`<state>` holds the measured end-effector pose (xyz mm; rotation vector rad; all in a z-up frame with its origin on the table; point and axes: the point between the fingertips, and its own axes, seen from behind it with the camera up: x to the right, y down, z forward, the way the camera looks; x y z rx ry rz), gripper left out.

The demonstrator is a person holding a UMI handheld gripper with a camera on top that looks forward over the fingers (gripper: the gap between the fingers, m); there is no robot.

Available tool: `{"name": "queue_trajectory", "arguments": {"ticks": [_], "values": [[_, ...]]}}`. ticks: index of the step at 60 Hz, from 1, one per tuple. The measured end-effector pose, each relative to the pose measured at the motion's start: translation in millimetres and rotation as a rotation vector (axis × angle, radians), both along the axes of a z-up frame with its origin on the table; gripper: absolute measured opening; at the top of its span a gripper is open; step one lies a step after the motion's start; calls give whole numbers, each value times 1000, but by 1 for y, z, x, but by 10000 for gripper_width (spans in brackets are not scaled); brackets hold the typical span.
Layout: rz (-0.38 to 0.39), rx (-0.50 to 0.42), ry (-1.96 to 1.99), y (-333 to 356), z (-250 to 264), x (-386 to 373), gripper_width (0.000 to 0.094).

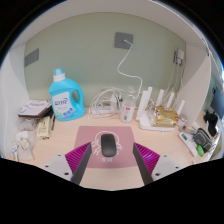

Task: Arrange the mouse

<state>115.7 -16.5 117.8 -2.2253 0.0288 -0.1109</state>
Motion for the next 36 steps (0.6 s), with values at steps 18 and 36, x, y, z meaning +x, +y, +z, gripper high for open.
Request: {"name": "queue_trajectory", "arguments": {"ticks": [18,36], "values": [[33,50,-23,-112,60,-17,848],[33,56,-38,-172,69,-16,851]]}}
